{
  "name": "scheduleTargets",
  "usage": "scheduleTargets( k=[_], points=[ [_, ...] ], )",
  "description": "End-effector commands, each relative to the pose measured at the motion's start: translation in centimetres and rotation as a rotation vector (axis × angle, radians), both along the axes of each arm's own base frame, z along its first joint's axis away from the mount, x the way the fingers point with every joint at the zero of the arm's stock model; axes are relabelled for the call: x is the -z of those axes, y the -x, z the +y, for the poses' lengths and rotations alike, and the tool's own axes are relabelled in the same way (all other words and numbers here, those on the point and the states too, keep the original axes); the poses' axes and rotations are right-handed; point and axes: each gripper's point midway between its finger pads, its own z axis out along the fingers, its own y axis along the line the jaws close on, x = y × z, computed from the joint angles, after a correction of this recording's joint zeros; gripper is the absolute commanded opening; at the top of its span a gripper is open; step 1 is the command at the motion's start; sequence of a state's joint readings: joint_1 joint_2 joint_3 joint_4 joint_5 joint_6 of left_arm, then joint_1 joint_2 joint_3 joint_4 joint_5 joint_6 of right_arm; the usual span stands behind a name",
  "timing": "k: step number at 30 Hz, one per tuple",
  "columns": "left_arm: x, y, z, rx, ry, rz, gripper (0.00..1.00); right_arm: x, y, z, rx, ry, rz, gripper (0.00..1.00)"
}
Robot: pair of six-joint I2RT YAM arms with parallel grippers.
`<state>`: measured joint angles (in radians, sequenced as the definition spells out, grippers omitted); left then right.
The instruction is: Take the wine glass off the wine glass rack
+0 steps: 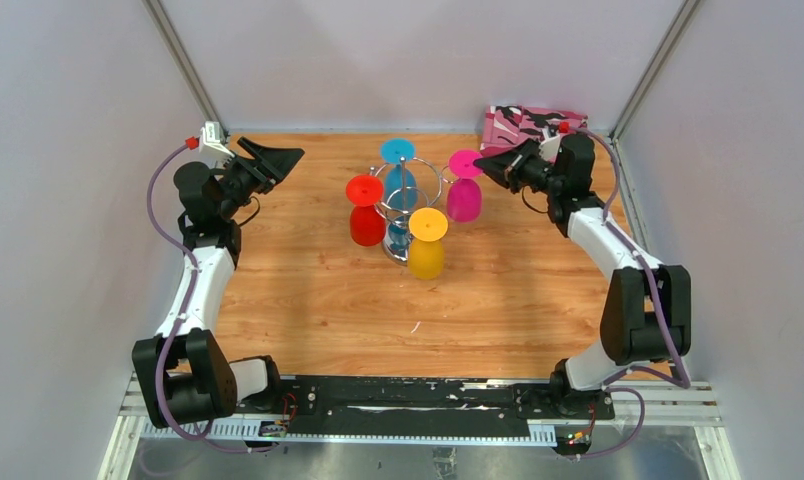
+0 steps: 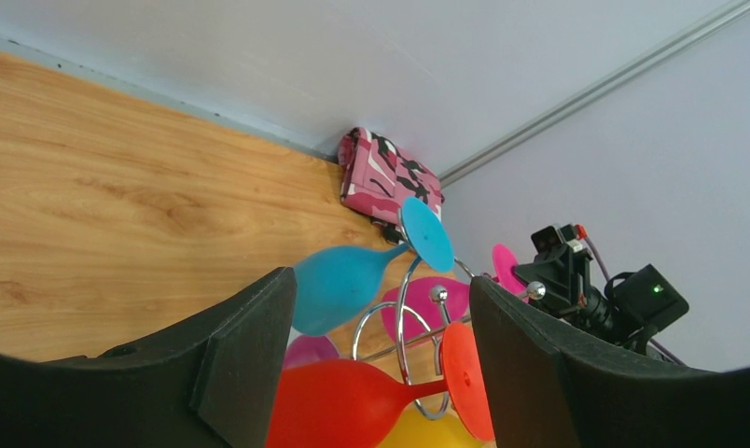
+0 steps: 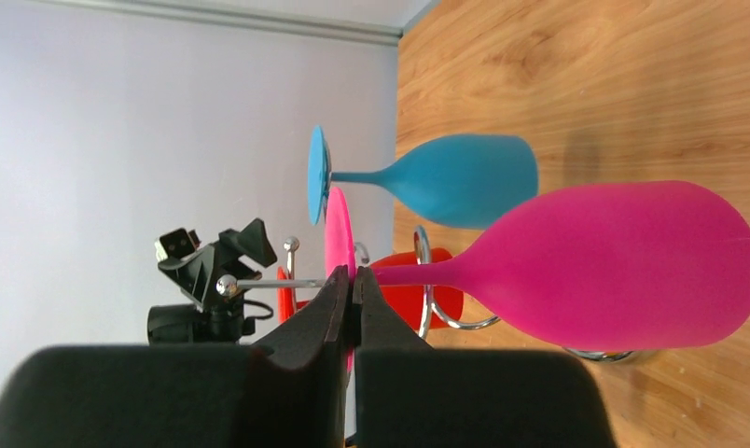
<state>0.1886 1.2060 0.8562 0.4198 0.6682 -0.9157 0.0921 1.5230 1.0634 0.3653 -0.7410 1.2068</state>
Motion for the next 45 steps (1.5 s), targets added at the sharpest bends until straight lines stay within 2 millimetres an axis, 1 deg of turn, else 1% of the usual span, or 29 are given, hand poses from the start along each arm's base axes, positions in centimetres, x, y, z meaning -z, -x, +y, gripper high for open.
scheduleTargets(
  k=[1, 4, 7, 9, 10, 12, 13, 14, 15, 16, 17, 18, 20, 22, 24, 27, 30, 32, 33, 34, 35, 36, 38, 42, 45],
  points=[
    [0.5, 0.1, 0.1, 0.002, -0.017, -0.002, 0.74, -0.6, -1.0, -2.9, 0.081, 0.035, -0.032, 0.0],
    [0.3, 0.2, 0.1, 0.003, -0.018, -0.007, 0.74, -1.4, -1.2, -5.6, 0.142, 0.065, -0.059, 0.0],
    [-0.5, 0.2, -0.1, 0.006, -0.026, -0.027, 0.74, -3.7, -0.7, -7.8, 0.194, 0.132, -0.106, 0.0],
    [-1.2, 0.2, -0.3, 0.003, -0.058, -0.026, 0.74, -6.2, 0.1, -8.9, 0.223, 0.192, -0.162, 0.0],
    [-1.7, 0.1, -0.5, -0.002, -0.085, -0.032, 0.74, -8.1, 0.9, -9.1, 0.232, 0.227, -0.214, 0.0],
    [-3.5, 0.1, -1.1, -0.017, -0.142, -0.055, 0.74, -11.4, 2.6, -9.2, 0.243, 0.266, -0.288, 0.0],
    [-4.7, 0.2, -1.6, -0.013, -0.169, -0.079, 0.74, -13.5, 3.6, -9.1, 0.246, 0.273, -0.344, 0.0],
    [-6.4, 0.4, -2.3, -0.005, -0.191, -0.117, 0.74, -15.4, 4.6, -9.0, 0.248, 0.275, -0.4, 0.0],
    [-7.4, 0.7, -3.1, 0.008, -0.206, -0.141, 0.74, -17.2, 5.7, -8.7, 0.247, 0.267, -0.455, 0.0],
    [-9.1, 1.1, -3.9, 0.025, -0.216, -0.186, 0.75, -19.0, 6.8, -8.4, 0.242, 0.249, -0.515, 0.0],
    [-10.4, 1.4, -4.7, 0.044, -0.222, -0.219, 0.75, -20.8, 7.9, -8.0, 0.229, 0.221, -0.577, 0.0],
    [-11.5, 2.2, -6.8, 0.101, -0.221, -0.253, 0.75, -22.1, 8.9, -7.4, 0.204, 0.19, -0.625, 0.0],
    [-13.3, 3.1, -9.1, 0.18, -0.222, -0.303, 0.76, -24.0, 10.8, -6.2, 0.135, 0.132, -0.69, 0.0],
    [-14.2, 3.9, -11.5, 0.271, -0.215, -0.345, 0.77, -25.3, 12.2, -5.1, 0.064, 0.075, -0.727, 0.0],
    [-16.2, 5.6, -13.3, 0.373, -0.168, -0.474, 0.79, -26.4, 13.2, -4.2, 0.002, 0.002, -0.75, 0.0],
    [-17.9, 7.6, -14.0, 0.452, -0.053, -0.62, 0.82, -28.0, 14.3, -3.2, -0.056, -0.076, -0.811, 0.0],
    [-18.4, 9.0, -14.8, 0.583, 0.039, -0.695, 0.83, -29.3, 15.0, -2.7, -0.099, -0.148, -0.853, 0.0],
    [-18.8, 10.0, -15.0, 0.683, 0.125, -0.753, 0.8, -30.3, 15.4, -2.5, -0.129, -0.209, -0.882, 0.0],
    [-18.9, 10.5, -14.9, 0.753, 0.192, -0.747, 0.76, -30.8, 15.6, -2.5, -0.144, -0.243, -0.897, 0.0],
    [-18.6, 10.0, -15.1, 0.794, 0.215, -0.737, 0.7, -31.2, 15.8, -2.2, -0.17, -0.277, -0.906, 0.0],
    [-18.0, 9.1, -15.5, 0.814, 0.219, -0.712, 0.64, -31.5, 16.1, -1.6, -0.206, -0.319, -0.906, 0.0],
    [-17.6, 8.4, -15.7, 0.818, 0.218, -0.7, 0.59, -31.8, 16.3, -1.1, -0.236, -0.354, -0.912, 0.0],
    [-17.1, 7.7, -15.8, 0.806, 0.211, -0.703, 0.59, -32.1, 16.4, 0.0, -0.293, -0.403, -0.913, 0.0],
    [-17.4, 7.8, -15.8, 0.806, 0.208, -0.713, 0.63, -31.7, 15.8, 3.0, -0.373, -0.443, -0.886, 0.0],
    [-17.2, 7.5, -15.8, 0.807, 0.221, -0.694, 0.64, -31.3, 15.4, 5.2, -0.422, -0.459, -0.869, 0.0]
  ],
)
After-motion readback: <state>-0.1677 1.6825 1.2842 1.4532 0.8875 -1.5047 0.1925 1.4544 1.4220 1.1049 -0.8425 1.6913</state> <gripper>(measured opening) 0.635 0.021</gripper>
